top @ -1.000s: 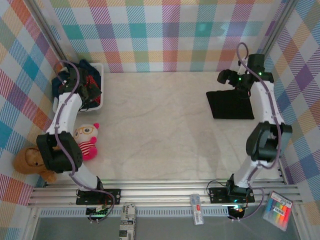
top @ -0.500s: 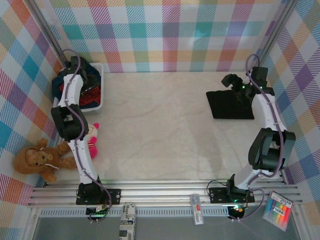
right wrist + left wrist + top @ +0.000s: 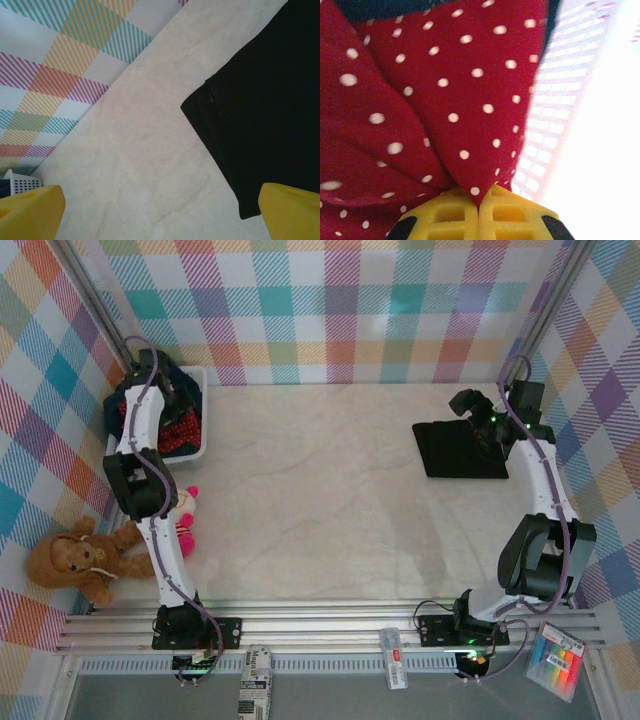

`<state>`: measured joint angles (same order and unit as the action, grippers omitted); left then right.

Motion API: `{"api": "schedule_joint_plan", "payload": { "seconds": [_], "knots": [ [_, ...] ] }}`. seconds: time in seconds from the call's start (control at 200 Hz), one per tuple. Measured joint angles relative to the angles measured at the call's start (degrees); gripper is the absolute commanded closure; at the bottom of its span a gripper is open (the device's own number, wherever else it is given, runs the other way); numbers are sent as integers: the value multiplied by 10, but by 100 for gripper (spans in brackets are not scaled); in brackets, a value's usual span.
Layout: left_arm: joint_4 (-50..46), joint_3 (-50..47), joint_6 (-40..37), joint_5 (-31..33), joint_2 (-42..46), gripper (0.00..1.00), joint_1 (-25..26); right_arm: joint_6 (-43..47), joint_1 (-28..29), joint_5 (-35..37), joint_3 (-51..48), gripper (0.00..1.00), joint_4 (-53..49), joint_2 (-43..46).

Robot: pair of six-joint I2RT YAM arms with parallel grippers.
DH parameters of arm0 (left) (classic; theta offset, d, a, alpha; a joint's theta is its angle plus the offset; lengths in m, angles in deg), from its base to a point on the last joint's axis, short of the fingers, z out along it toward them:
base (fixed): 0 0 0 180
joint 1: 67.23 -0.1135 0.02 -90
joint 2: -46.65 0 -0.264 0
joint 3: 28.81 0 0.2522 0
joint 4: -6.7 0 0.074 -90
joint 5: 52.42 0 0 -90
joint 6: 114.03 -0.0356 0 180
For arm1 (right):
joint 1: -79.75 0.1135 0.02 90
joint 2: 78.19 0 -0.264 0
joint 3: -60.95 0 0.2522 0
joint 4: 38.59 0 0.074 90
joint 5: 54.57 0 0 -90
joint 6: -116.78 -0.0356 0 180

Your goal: Fold and stack the skirts

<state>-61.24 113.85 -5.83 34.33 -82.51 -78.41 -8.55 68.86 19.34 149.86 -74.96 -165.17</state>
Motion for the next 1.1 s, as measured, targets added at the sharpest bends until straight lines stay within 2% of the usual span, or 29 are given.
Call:
{"api": "schedule_joint_plan", "payload": {
  "seconds": [0.23,0.42,0.73,0.94,0.975,1.025,1.07,1.1],
  "knots": [
    [27,-15,12,-88,108,100,3,-22,0,-24,-28,1,39,24],
    [53,-23,26,-133,161,100,35,-33,0,-34,-62,1,75,56],
    [63,-32,30,-171,169,100,168,-43,1,-66,-65,1,97,61],
    [61,-47,-28,-170,161,98,286,-45,10,-65,-66,1,97,61],
    [58,-47,-44,-169,158,91,303,-45,12,-65,-67,1,97,61],
    [53,-51,-74,-171,156,70,326,-45,15,-65,-67,1,97,61],
    [45,-61,-108,-179,156,32,342,-45,19,-66,-68,1,98,61],
    [45,-70,-129,-185,157,18,351,-45,22,-68,-68,1,97,61]
  ]
}}
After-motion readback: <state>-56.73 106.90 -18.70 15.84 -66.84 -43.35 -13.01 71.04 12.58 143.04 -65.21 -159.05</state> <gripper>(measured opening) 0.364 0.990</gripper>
